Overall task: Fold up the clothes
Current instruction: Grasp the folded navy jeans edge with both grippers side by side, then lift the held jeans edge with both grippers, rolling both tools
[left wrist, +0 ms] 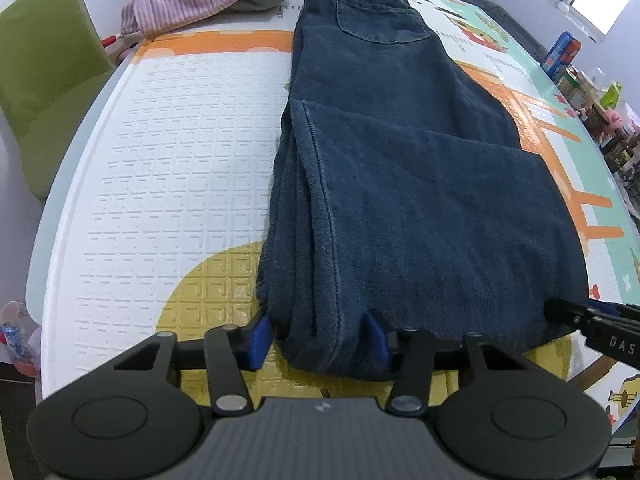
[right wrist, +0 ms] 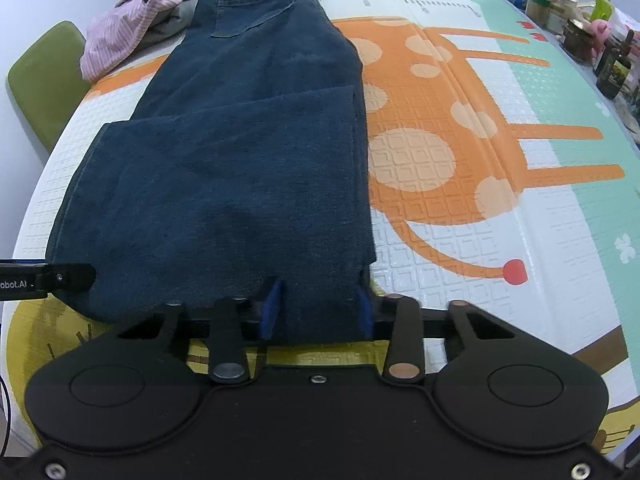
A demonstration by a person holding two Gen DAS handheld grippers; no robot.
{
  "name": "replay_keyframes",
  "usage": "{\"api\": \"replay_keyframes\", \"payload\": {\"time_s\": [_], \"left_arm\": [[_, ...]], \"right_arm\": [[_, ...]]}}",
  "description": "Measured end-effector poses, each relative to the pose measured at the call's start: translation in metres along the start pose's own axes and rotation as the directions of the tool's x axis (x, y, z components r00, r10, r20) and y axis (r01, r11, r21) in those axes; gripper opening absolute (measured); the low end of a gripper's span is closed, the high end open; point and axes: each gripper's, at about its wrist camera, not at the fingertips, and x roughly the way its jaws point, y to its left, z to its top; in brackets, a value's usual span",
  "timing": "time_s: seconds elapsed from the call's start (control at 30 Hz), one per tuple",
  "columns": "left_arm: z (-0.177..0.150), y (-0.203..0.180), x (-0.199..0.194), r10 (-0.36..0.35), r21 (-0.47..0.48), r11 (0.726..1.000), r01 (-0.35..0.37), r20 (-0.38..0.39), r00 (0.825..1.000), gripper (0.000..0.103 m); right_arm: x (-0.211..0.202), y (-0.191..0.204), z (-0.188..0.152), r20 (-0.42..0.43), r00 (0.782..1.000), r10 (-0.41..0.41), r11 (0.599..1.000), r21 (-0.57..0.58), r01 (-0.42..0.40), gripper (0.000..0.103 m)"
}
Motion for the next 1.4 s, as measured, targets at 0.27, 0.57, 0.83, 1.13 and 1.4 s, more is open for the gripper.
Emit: {"api": "replay_keyframes", "payload": {"time_s": [0.27, 0.57, 0.83, 1.13, 1.4], "left_arm": [[-0.001, 0.001, -0.003, -0.001, -0.005, 1.0, 0.001, -0.018, 1.0, 0.041], [-0.016, 0.0, -0.006, -0.015, 0.045, 0.999, 0.019, -0.076, 0.997, 0.04], [-0.028, -0.001, -0.008, -0.04, 0.05, 0.998, 0.048, -0.155, 0.987, 0.04], [-0.045, -0.005, -0.008, -0.053, 0.083, 0.994, 0.077, -0.263, 0.963, 0.038], [-0.052, -0.003, -0.003, -0.065, 0.07, 0.993, 0.094, -0.336, 0.94, 0.038]], "right_arm": [[-0.004, -0.004, 0.0, -0.01, 1.0, 0.024, 1.0, -0.005, -0.024, 0.023], [-0.011, -0.005, -0.009, -0.073, 0.997, 0.036, 0.998, -0.039, -0.039, 0.023], [-0.022, -0.005, -0.027, -0.146, 0.989, 0.035, 0.996, -0.074, -0.047, 0.023], [-0.03, -0.007, -0.047, -0.227, 0.973, 0.038, 0.993, -0.1, -0.062, 0.023], [-0.033, -0.004, -0.065, -0.304, 0.952, 0.034, 0.99, -0.117, -0.073, 0.023]]}}
